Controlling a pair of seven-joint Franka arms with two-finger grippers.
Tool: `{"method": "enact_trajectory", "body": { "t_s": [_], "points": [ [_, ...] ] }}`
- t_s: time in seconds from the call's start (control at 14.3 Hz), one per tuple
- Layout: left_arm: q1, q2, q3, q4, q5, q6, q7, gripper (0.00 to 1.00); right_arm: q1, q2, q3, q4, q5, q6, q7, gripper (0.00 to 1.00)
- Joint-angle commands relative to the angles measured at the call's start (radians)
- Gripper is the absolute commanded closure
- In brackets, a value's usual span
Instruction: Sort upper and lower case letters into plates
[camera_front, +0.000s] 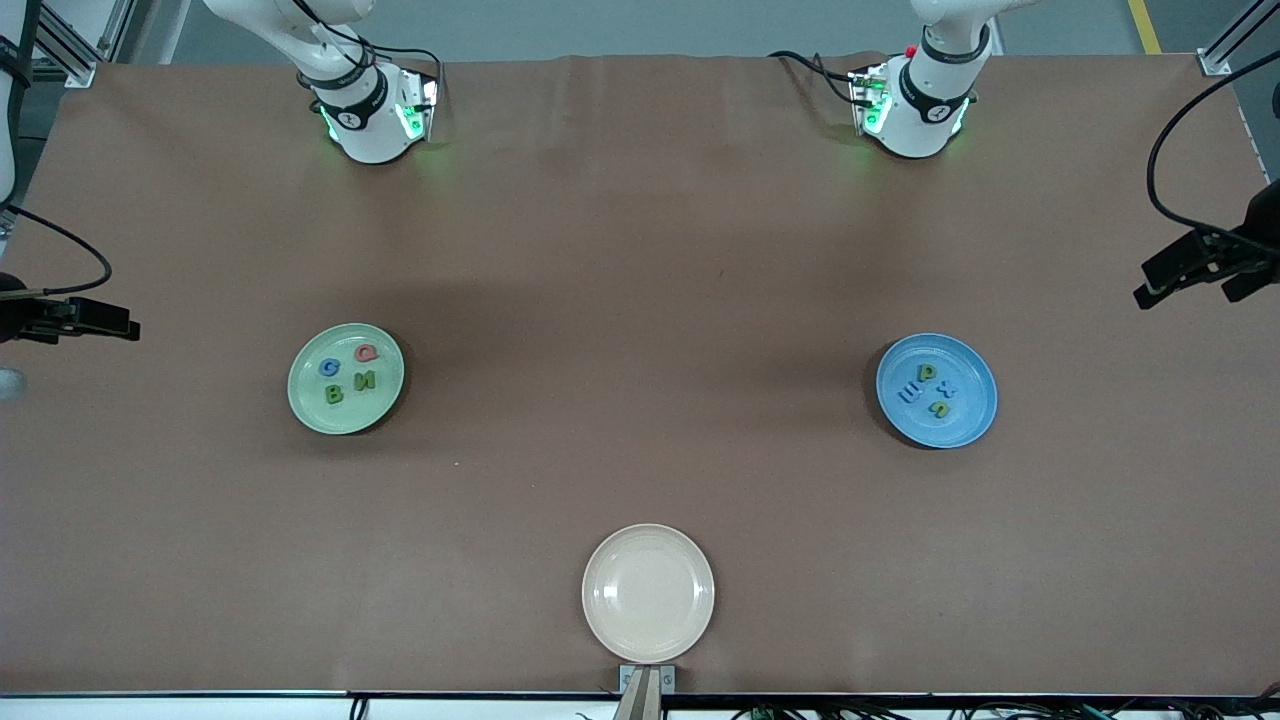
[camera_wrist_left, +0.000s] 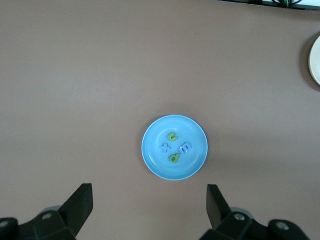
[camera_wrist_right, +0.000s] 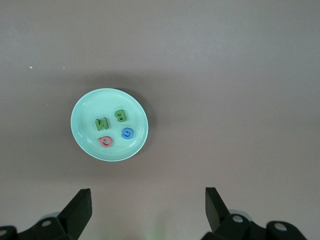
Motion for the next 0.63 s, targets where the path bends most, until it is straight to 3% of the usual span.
{"method": "enact_trajectory", "body": {
  "t_s": [0.0, 0.28, 0.42, 0.56],
  "points": [
    [0.008, -0.044, 0.0, -0.006, -0.023, -0.032, 0.022, 0.0, -0.018, 0.013, 0.012, 0.024, 0.006, -0.004, -0.011, 0.0],
    [-0.006, -0.062, 0.001, -0.005, -0.023, -0.033, 0.022, 0.0, 0.031, 0.053, 0.015, 0.014, -0.052, -0.025, -0.02, 0.0],
    [-0.039, -0.059, 0.007, -0.003, -0.021, -0.032, 0.018, 0.0, 0.026, 0.043, 0.015, 0.017, -0.034, -0.039, -0.011, 0.0],
    [-0.093, -0.059, 0.062, -0.003, -0.021, -0.032, 0.019, 0.0, 0.012, 0.037, 0.011, 0.02, 0.015, -0.047, -0.01, 0.0]
  ]
}}
